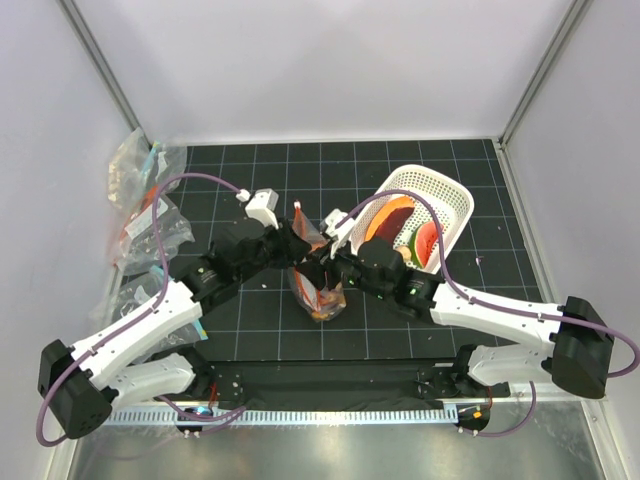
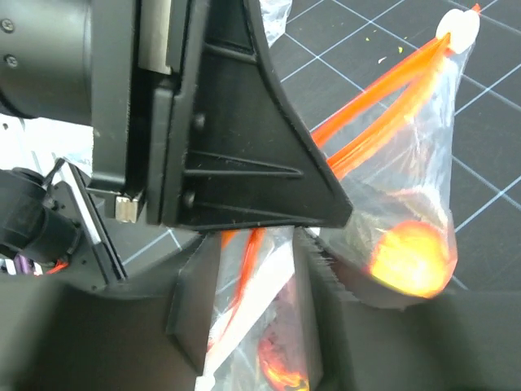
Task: Place the food in the zip-top bag and seal the zipper
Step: Zip the zipper food storage bag at the center of the board.
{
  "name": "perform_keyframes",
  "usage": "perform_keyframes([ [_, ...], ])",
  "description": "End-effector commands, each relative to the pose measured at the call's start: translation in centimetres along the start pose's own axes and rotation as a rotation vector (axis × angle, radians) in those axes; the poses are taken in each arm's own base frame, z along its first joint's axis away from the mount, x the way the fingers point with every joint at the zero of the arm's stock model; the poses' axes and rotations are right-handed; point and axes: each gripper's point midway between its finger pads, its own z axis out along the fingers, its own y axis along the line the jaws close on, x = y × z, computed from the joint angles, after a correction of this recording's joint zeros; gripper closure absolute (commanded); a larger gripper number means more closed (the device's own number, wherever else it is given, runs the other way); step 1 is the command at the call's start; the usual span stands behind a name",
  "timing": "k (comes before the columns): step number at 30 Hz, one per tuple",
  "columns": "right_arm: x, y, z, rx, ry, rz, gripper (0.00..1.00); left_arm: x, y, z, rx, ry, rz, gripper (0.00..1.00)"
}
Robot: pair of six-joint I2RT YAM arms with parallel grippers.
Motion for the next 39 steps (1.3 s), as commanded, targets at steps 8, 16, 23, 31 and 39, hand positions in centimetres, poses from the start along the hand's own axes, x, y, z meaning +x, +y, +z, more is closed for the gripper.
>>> perform_keyframes([
  [8,-4.6,0.4,-1.6,-0.005,-0.158,-0.018,0.31,-2.2,-1.0,-1.2,0.031,-0.071,0.048,0.99],
  [16,-5.5,-5.6,-3.6,0.339,-0.216,0.005,0.29,-1.1,-1.7,-1.1,0.076,-0.015,0.056,1.0],
  [23,-5.0,-8.9,-3.9,0.532,-0.205,0.002,0.29,-1.0,-0.8,-0.7,0.009,0.011,0.048,0.89],
  [31,-3.2,-12.6,-3.1,0.501,-0.169,0.221,0.31,-2.4,-0.6,-3.8,0.074,-0.117,0.185,1.0],
  [39,2.4,-16.0,1.2,0.434,0.115,0.442,0.33,-2.8,-0.9,-4.8,0.114,-0.159,0.24,1.0],
])
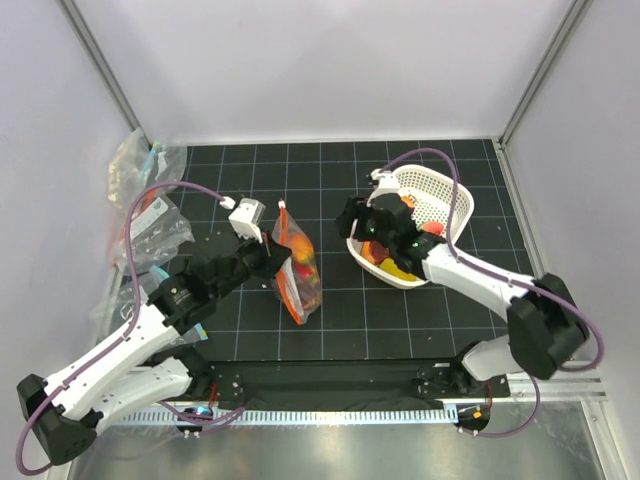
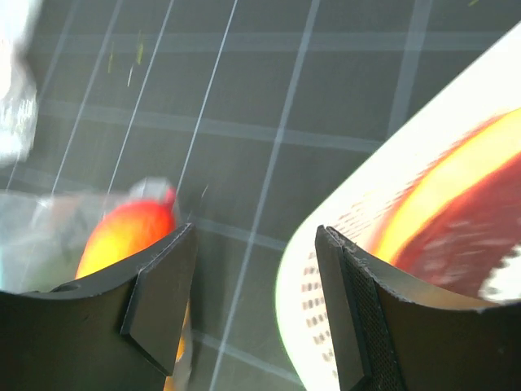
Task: Place the food in the zip-top bag and seal the zipper
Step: Zip the zipper food storage bag at the center of the board.
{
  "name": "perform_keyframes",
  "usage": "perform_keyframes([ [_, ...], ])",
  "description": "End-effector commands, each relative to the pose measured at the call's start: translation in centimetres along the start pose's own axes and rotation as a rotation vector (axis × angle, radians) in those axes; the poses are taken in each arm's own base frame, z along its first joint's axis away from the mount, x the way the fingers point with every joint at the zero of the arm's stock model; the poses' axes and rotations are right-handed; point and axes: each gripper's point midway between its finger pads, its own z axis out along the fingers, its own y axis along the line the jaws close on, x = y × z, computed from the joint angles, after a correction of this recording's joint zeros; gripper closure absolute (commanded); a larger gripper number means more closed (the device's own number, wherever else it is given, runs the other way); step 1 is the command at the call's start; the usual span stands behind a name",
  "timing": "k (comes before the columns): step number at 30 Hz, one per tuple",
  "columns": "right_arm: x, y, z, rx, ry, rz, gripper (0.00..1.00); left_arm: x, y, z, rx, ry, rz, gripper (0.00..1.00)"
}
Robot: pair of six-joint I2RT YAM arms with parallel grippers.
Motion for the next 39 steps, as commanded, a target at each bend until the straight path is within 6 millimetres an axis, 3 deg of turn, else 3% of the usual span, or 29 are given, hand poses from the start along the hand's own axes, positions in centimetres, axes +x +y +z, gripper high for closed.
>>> perform_keyframes([
  [1,2.3,3.7,0.8,-0.135,0.162,0.066,0.33,-1.6,-1.9,-0.3,0.107,-0.066,0.057,1.0],
  [3,4.0,4.2,1.6,-0.168,0.224,0.081,0.34,-1.2,-2.4,-0.1,0.136,-0.046,0.081,1.0],
  [7,5.0,4.9,2.1,-0.198,0.272,0.083,0.38,-0.2,-4.1,0.0,0.222,0.002,0.139,1.0],
  [10,5.8,4.1,2.5,-0.151,0.316,0.069,0.38,-0.2,-4.1,-0.2,0.222,-0.008,0.156,1.0],
  [12,6.5,2.5,2.7,-0.055,0.34,0.058,0.38,-0.2,-4.1,-0.4,0.23,-0.016,0.166,1.0],
  [14,5.6,0.4,3.4,0.077,0.3,0.039,0.32,0.1,-4.6,-0.5,0.264,-0.011,0.187,1.0],
  [18,4.8,-1.7,3.4,0.184,0.253,0.013,0.29,1.3,-6.1,-0.4,0.346,0.038,0.236,1.0],
  [23,4.0,-1.4,3.1,0.082,0.25,0.063,0.28,2.4,-6.7,0.3,0.372,0.096,0.265,1.0],
  [28,2.4,-2.9,2.6,0.096,0.198,0.082,0.28,2.4,-6.6,0.2,0.367,0.094,0.267,1.0],
  [32,0.8,-1.2,1.1,-0.021,0.147,0.047,0.28,2.5,-6.6,0.2,0.369,0.097,0.27,1.0],
  [33,-1.6,0.1,0.2,-0.084,0.055,0.033,0.29,2.4,-6.6,0.2,0.369,0.094,0.27,1.0],
  [34,-0.9,-0.4,-0.2,-0.092,0.043,0.02,0.3,2.5,-6.6,0.1,0.37,0.099,0.27,1.0],
  [37,-2.4,1.7,-2.7,-0.257,-0.09,-0.006,0.39,2.2,-6.6,-0.1,0.368,0.092,0.27,1.0],
  [38,-4.0,3.8,-4.0,-0.383,-0.18,-0.023,0.39,2.2,-6.7,-0.3,0.376,0.092,0.269,1.0],
  [39,-4.1,4.6,-5.0,-0.447,-0.211,-0.039,0.4,2.1,-6.8,-0.5,0.38,0.085,0.269,1.0],
])
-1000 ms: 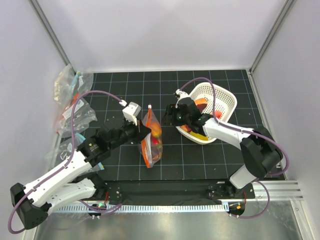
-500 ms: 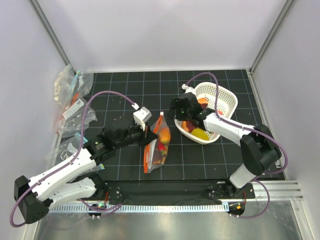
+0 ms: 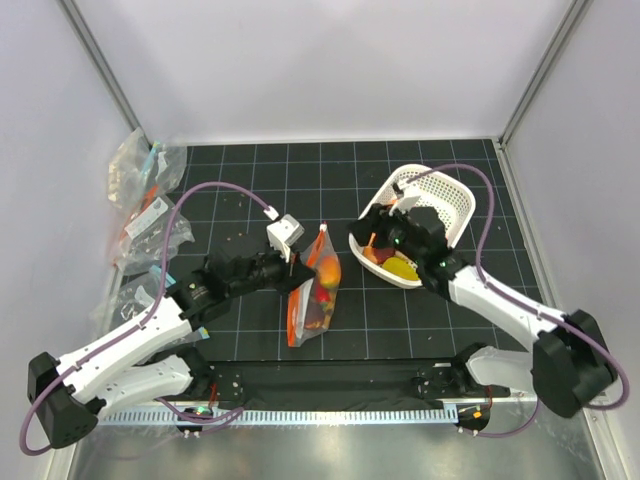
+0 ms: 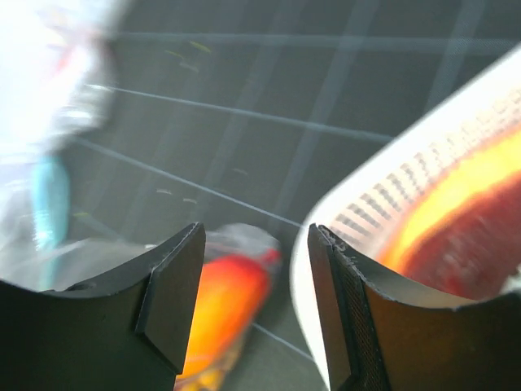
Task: Place the food in the zip-top bag and seal the zipper
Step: Zip the zipper food storage bag at the center of the board.
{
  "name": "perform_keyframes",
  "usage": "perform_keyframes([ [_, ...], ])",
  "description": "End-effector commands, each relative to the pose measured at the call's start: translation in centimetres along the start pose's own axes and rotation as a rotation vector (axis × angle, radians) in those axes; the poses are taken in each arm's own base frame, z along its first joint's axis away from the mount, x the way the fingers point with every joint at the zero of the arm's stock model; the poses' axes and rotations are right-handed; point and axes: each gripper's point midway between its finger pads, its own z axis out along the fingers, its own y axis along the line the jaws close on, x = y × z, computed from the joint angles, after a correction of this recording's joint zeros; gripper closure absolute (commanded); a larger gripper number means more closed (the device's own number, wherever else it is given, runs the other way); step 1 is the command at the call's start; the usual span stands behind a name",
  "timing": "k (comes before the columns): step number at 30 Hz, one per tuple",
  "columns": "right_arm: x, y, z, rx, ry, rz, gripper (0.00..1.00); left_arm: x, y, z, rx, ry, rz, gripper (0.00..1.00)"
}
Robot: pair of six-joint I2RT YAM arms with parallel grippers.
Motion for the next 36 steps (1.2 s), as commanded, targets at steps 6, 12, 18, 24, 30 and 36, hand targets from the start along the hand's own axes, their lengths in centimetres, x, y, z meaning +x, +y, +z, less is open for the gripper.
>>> perform_keyframes([
  [6,-4.8,9.6,-6.1,-0.562,-0.342,-0.177,0.36,-3.5,-2.8,-1.8,0.124,-0.127,0.05,1.0],
  [12,-4.5,12.3,-9.2,-0.767,-0.403,-0.227,0.24,-3.7,-4.8,-2.5,0.229,-0.144,0.051,1.0],
  [18,-5.0,13.6,-11.5,-0.835,-0.406,-0.292,0.24,-3.7,-7.0,-3.1,0.324,-0.14,0.067,1.0],
  [24,-4.4,15.5,-13.4,-0.968,-0.347,-0.327,0.27,-3.9,-7.4,-3.7,0.332,-0.159,0.082,1.0],
  [30,-3.9,16.3,-14.1,-1.042,-0.308,-0.329,0.36,-4.9,-7.2,-5.5,0.301,-0.248,0.116,1.0],
  [36,-3.8,16.8,-14.3,-1.089,-0.278,-0.307,0.43,-4.8,-7.4,-5.5,0.305,-0.255,0.126,1.0],
])
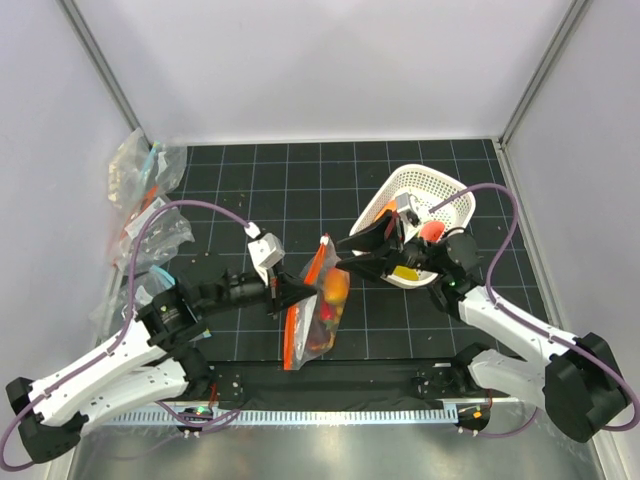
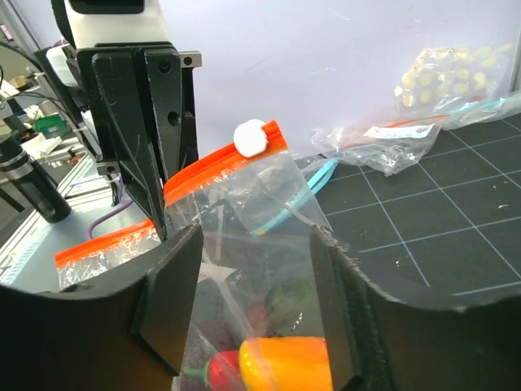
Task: Place the food in the zip-top bag and seal the zipper
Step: Zip the zipper food storage bag at the center of the board.
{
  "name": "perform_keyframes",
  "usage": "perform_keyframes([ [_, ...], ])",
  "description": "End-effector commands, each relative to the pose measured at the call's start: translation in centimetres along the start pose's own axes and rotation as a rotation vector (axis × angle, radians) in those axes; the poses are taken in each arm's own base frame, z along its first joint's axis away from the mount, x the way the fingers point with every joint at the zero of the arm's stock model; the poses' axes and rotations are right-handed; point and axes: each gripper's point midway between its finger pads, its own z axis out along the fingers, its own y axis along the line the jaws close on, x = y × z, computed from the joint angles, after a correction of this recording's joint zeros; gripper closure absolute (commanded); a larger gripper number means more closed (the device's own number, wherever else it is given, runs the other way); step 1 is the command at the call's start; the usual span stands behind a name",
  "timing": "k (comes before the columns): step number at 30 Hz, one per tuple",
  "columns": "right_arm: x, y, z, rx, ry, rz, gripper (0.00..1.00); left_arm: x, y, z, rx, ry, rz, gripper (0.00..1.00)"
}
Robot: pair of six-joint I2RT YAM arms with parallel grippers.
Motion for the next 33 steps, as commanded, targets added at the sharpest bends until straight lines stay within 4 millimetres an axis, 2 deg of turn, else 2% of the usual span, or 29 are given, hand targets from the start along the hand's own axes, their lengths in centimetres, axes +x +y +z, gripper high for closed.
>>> perform_keyframes([
  [1,-2.4,1.4,0.7,-0.074,-0.046,-0.053,0.36,-1.8,-0.6,0.5,0.032,-0.067,0.048,1.0],
  [2,-2.3,1.3,0.7,-0.069,-0.047,-0.057,0.26,-1.9,-0.7,0.5,0.04,-0.066,0.049,1.0],
  [5,-2.3,1.1,0.6,-0.052,-0.05,-0.066,0.16,-1.7,-1.2,0.8,0.072,-0.047,0.046,1.0],
  [13,-2.7,0.9,0.1,0.001,-0.058,-0.108,0.15,-1.5,-2.3,0.9,0.129,-0.035,0.046,1.0],
  [16,-2.6,1.1,0.2,-0.02,-0.052,-0.107,0.18,-1.4,-3.0,0.9,0.162,-0.032,0.045,1.0],
  [18,-2.7,1.9,0.3,-0.062,-0.044,-0.101,0.24,-1.5,-3.0,0.9,0.161,-0.037,0.047,1.0],
  [22,-2.9,2.8,0.4,-0.116,-0.04,-0.08,0.48,-1.6,-2.8,0.9,0.153,-0.04,0.044,1.0],
  [26,-2.8,2.8,0.4,-0.121,-0.035,-0.072,0.65,-1.8,-2.4,0.8,0.124,-0.055,0.047,1.0],
  [27,-2.7,2.7,0.5,-0.122,-0.033,-0.066,0.73,-1.9,-2.1,0.8,0.106,-0.061,0.047,1.0],
  [33,-2.9,2.5,0.5,-0.107,-0.042,-0.064,0.94,-2.4,-1.3,0.2,0.049,-0.095,0.048,0.99],
])
